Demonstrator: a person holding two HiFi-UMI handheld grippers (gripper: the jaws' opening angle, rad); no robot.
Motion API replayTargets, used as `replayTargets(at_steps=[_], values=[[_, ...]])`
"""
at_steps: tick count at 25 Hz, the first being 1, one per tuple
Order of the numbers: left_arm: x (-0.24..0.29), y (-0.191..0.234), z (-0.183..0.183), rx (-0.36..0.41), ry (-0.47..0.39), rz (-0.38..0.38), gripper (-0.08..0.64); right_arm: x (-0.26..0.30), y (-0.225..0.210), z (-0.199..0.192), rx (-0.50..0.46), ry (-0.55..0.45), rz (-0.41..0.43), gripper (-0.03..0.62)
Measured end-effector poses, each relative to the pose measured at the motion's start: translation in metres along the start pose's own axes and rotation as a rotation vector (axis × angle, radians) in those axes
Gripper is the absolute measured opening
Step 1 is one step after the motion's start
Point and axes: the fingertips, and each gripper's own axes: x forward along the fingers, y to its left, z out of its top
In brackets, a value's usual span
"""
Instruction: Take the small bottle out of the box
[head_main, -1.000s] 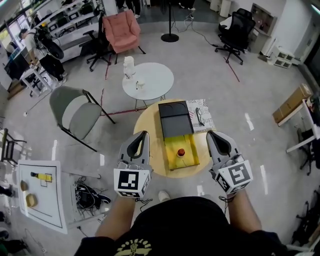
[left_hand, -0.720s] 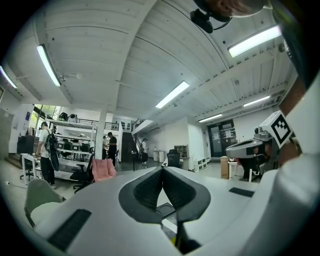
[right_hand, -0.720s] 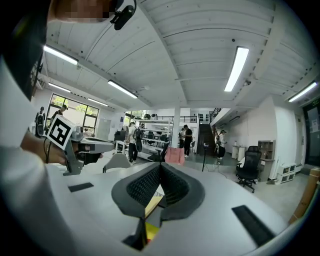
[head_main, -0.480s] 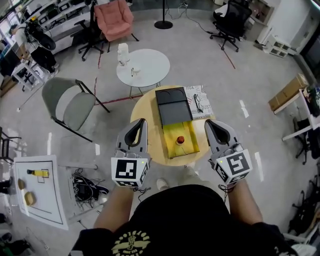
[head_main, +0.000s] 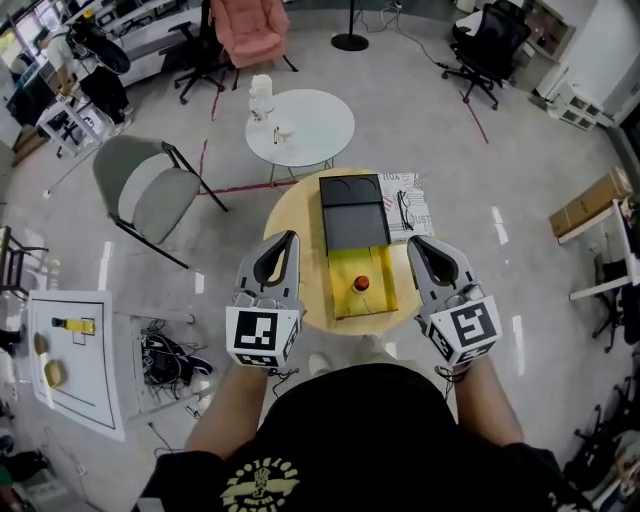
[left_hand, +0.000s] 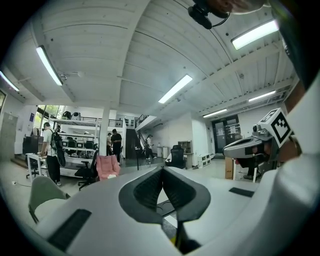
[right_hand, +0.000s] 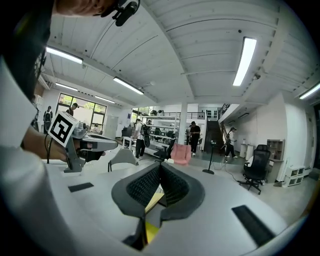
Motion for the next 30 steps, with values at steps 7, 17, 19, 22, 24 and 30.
replayTargets(at_steps=[7,17,19,22,24,30], values=[[0.033,-0.009,-0.005,-0.001,0.025,0.033,0.014,0.022,-0.028,-0.014,0.009,0.020,0.058,0.015],[0.065,-0.020,-0.026,0.003,0.093,0.058,0.014,0.042,-0.039,-0.044,0.035,0.074,0.149,0.015],[0.066,-0.022,-0.029,0.000,0.101,0.061,0.014,0.043,-0.040,-0.051,0.038,0.089,0.156,0.015],[0.065,-0.023,-0.032,-0.001,0.105,0.065,0.014,0.043,-0.041,-0.061,0.045,0.105,0.152,0.015],[0.066,-0.020,-0.033,-0.001,0.101,0.070,0.014,0.044,-0.040,-0.063,0.048,0.096,0.160,0.015],[0.060,-0.018,-0.032,0.006,0.063,0.058,0.014,0.047,-0.026,-0.068,0.067,0.052,0.215,0.022]])
